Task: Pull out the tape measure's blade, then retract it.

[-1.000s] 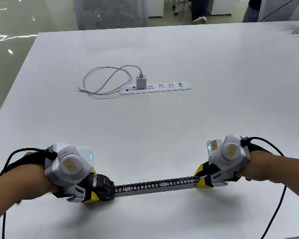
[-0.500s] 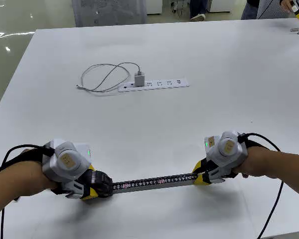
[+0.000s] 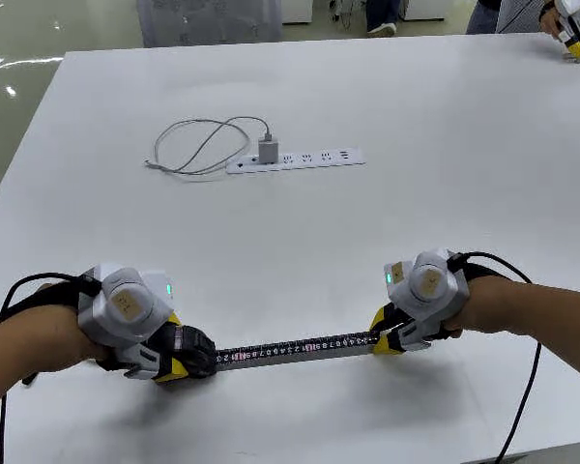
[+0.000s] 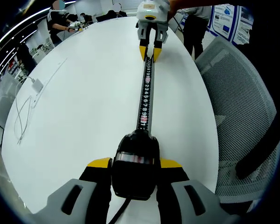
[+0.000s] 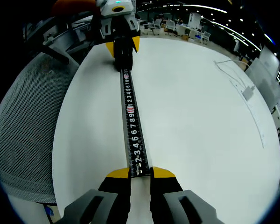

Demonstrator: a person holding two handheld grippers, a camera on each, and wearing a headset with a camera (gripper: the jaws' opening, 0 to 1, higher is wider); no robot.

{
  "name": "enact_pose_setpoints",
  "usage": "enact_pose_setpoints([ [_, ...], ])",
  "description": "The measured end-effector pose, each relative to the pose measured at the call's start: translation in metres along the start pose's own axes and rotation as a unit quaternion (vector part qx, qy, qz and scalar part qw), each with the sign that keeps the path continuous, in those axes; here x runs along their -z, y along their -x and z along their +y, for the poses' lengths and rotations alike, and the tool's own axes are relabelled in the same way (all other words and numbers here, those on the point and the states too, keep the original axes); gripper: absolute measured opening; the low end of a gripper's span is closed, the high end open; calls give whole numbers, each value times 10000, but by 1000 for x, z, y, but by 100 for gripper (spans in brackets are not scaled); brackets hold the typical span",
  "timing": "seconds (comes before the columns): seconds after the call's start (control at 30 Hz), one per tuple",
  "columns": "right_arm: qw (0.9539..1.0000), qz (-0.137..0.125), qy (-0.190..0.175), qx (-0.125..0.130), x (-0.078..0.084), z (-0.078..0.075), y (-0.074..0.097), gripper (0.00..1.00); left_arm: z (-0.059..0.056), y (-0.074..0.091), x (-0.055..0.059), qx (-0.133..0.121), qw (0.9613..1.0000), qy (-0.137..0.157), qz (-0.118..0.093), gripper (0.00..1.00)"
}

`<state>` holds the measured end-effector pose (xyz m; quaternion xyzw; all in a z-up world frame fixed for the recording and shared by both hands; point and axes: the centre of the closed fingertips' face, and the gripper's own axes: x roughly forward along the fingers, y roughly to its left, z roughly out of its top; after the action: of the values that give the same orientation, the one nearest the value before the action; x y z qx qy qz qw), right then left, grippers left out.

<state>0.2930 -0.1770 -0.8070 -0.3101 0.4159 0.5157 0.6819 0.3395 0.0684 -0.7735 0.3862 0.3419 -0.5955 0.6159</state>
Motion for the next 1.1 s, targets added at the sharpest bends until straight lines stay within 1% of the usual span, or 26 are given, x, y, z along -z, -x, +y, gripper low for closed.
enact_pose_setpoints([
  [0.1,10000,20,10,-12,0,-1,0,11,0,0,0,12,10000,-24,1,32],
  [0.2,9999,78,101,-59,0,0,0,11,0,0,0,24,10000,-70,13,32],
  [0.43,9995,186,225,-92,0,0,0,12,0,1,0,43,10000,-50,-19,33],
  [0.5,9996,215,184,-85,0,0,0,12,-1,1,0,56,10000,-36,-26,33],
  [0.53,9995,249,185,-31,1,-2,1,13,-1,2,0,91,9999,13,-40,33],
  [0.6,9994,250,224,-32,0,-1,2,14,-2,4,-1,143,9999,44,-60,33],
  [0.67,9993,253,267,-26,-1,-1,3,17,-2,6,-1,133,9999,35,-34,33],
  [0.7,9990,263,347,43,-2,-3,4,19,0,7,0,105,9999,52,-16,33],
  [0.73,9990,259,365,67,-3,-3,5,22,0,9,0,83,9999,66,-21,34],
  [0.87,9988,220,408,134,-5,-4,8,24,-1,13,1,58,9999,93,-28,39],
  [0.93,9990,212,374,120,-5,-2,9,25,-2,14,1,64,9999,86,-35,41],
  [0.97,9990,216,382,116,-4,-1,10,25,-1,15,0,23,10000,60,-57,43],
  [1.03,9988,243,401,129,-3,0,10,27,4,16,-1,-150,9998,3,-93,48],
  [1.1,9990,224,360,125,-2,0,11,29,5,17,-1,-135,9998,66,-122,48],
])
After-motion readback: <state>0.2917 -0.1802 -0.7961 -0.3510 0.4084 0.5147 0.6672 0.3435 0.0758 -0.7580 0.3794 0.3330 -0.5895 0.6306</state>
